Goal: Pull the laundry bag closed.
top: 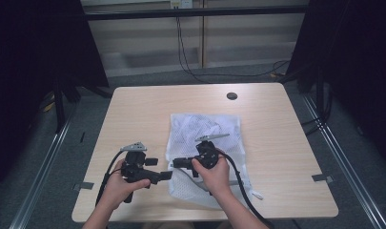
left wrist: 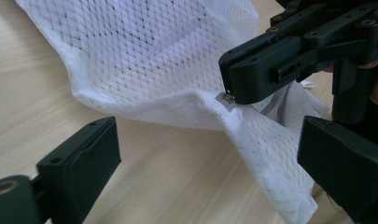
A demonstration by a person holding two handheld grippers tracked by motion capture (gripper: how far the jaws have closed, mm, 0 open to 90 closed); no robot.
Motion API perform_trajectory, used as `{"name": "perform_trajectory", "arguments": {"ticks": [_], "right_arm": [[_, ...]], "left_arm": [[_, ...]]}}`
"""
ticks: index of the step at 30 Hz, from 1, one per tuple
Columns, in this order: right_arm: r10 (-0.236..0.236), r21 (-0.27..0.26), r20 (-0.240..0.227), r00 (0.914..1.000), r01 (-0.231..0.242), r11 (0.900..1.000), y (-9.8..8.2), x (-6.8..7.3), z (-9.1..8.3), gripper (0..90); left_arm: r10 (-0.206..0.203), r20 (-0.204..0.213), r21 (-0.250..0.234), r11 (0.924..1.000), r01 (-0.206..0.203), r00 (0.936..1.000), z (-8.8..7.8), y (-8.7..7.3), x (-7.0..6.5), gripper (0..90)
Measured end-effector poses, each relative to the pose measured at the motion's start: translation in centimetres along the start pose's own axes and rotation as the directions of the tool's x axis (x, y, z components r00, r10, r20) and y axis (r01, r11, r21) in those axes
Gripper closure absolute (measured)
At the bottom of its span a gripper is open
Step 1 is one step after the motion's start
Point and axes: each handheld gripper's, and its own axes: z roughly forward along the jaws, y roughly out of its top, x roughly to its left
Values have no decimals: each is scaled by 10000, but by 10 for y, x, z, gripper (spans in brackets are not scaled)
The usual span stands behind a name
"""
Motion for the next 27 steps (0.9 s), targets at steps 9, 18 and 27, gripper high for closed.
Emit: {"name": "perform_trajectory", "arguments": {"ticks": [9,18,27], "right_arm": [[-6,-98,-11,10000,6,10000,1,1,-2,839],[-35,-121,-31,10000,34,9999,0,3,1,839],[-32,-213,-43,10000,32,9998,1,4,0,839]], "left_arm": [[-3,182,160,9999,0,9998,4,0,-2,227],[-133,393,357,9993,119,9991,7,1,-2,315],[-260,693,316,9992,238,9973,11,0,-1,413]]}}
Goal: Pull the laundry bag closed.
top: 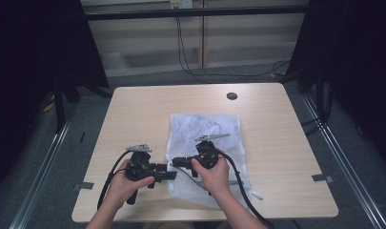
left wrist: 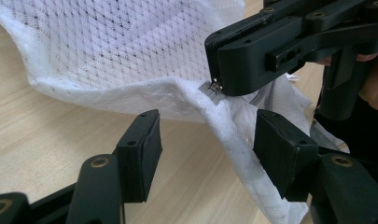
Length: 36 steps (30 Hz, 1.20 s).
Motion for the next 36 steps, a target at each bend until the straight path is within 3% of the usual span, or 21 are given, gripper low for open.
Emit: {"name": "perform_trajectory", "arguments": {"ticks": [5,12,17,28,32,36], "right_arm": [[-10,41,-47,10000,10,10000,0,2,1,839],[14,-1,-87,10000,-14,10000,1,3,1,839],[-51,16,-120,9999,52,10000,1,4,1,839],[-10,35,-194,9998,11,10000,1,5,1,839],[-43,51,-164,9999,44,10000,1,6,0,843],[-56,97,-222,9997,59,9999,1,6,0,852]], "left_arm": [[-99,44,-35,9999,99,9999,0,1,2,435],[-313,240,-147,9994,317,9992,0,2,3,537],[-216,327,-86,9997,219,9992,2,3,0,581],[-243,500,1,9997,243,9985,4,4,-1,727],[-325,440,115,9994,320,9985,4,5,-2,835],[-581,428,214,9981,573,9974,2,5,-3,868]]}}
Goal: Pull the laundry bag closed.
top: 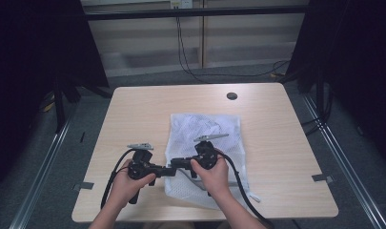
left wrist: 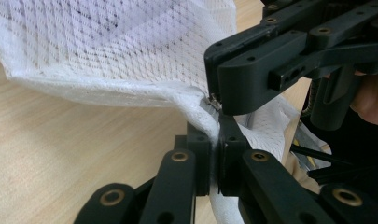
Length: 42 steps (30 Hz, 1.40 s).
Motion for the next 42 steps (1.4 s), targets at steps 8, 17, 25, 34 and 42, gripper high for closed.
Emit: {"name": "perform_trajectory", "arguments": {"ticks": [8,17,25,34,42], "right_arm": [[81,19,-107,9999,-81,10000,0,0,-3,876],[128,48,-178,9998,-128,9999,0,-1,-5,878],[182,88,-142,9997,-181,9998,-2,-3,-8,878],[234,88,-155,9996,-233,9997,-4,-6,-13,878],[214,145,-191,9996,-211,9997,-5,-8,-18,878]], "left_arm": [[-182,111,-43,9998,183,9998,-1,1,0,875],[-99,92,-5,10000,99,9999,-1,1,-1,876],[-55,106,-9,10000,55,9999,-1,1,-3,877],[-226,199,-123,9997,229,9995,-3,1,-2,878],[-173,308,44,9998,172,9994,-3,2,-4,878]]}}
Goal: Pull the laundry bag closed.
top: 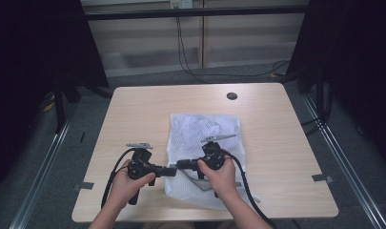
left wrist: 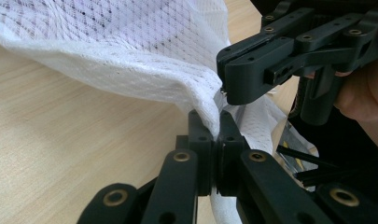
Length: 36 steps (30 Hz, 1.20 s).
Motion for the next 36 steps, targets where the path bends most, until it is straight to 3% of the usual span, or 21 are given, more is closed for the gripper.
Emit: {"name": "perform_trajectory", "arguments": {"ticks": [8,11,14,19,36], "right_arm": [[106,-46,-74,9999,-106,9999,-1,-1,-2,878],[118,13,109,9999,-118,9999,-1,-4,-5,878],[373,-168,2,9993,-373,9992,-2,-8,-8,878],[232,-92,46,9997,-232,9997,-2,-7,-9,878],[223,-91,-80,9997,-224,9997,-2,-8,-15,878]], "left_arm": [[-158,-10,60,9999,158,9999,1,1,-2,880],[-483,78,-73,9988,483,9988,-4,1,-1,882],[-333,104,-59,9994,333,9994,-5,2,0,882],[-277,98,6,9996,277,9996,-5,2,-1,882],[-541,204,-146,9984,544,9983,-3,3,-4,883]]}}
